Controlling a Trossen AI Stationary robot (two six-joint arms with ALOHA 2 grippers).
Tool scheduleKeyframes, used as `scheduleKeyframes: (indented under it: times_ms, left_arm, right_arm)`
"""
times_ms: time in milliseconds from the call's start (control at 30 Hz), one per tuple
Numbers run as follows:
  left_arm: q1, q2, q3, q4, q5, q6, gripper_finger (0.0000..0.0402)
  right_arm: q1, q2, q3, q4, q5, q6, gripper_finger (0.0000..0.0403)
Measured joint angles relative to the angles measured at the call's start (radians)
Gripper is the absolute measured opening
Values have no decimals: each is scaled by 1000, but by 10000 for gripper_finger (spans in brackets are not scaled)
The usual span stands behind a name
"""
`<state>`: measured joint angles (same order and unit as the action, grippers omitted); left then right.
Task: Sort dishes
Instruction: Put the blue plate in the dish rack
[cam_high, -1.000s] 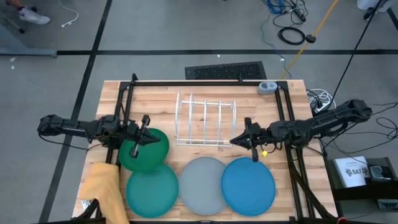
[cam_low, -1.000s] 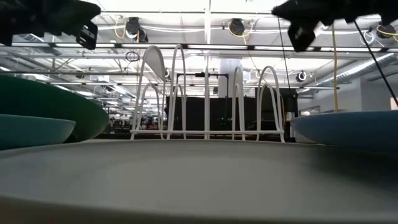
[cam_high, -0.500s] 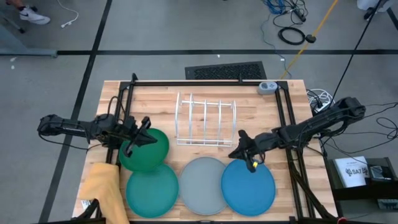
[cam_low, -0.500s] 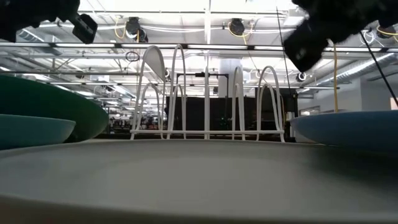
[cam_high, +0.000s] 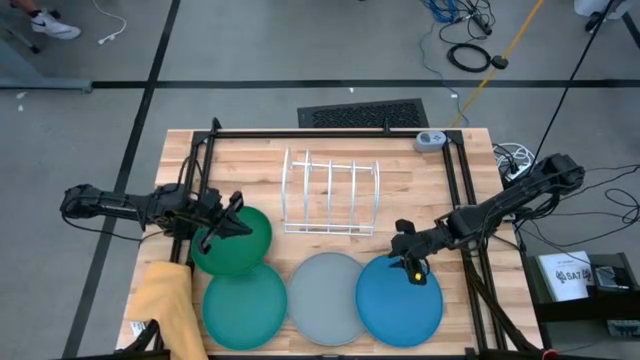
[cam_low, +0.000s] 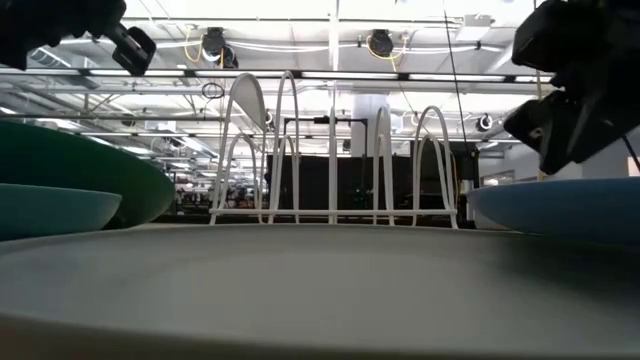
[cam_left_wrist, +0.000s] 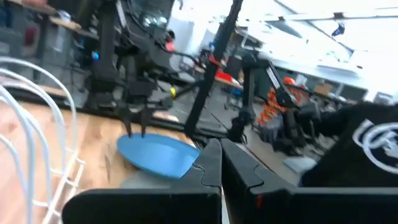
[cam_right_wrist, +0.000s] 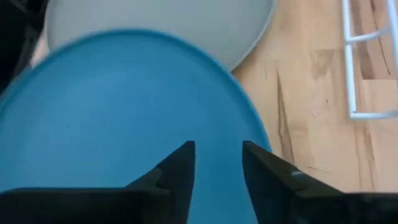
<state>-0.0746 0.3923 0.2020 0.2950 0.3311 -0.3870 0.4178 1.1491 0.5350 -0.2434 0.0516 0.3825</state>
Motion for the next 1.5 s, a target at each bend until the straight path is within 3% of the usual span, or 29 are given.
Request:
scheduleKeyframes:
  times_ms: [100, 267, 500, 700, 967, 1367, 1500]
  left_arm:
    - [0, 0, 0, -52, 23, 4, 0]
    - [0, 1, 0, -155, -21, 8, 8]
    - [0, 1, 0, -215, -91, 25, 79]
    - [0, 1, 0, -235, -108, 86, 133]
    - [0, 1, 0, -234, -119, 106, 138]
    - [0, 1, 0, -234, -152, 107, 139]
    - [0, 1, 0, -234, -153, 107, 139]
  right_arm:
    - [1, 22, 0, -1, 33, -72, 159]
    - [-8, 65, 0, 0, 87, -139, 204]
    - [-19, 155, 0, 1, 130, -178, 252]
    - [-27, 197, 0, 22, 158, -190, 256]
    - [-32, 268, 0, 118, 88, -245, 192]
    - [-32, 343, 1, 273, 80, -262, 13]
    - [-32, 344, 1, 280, 83, -272, 7]
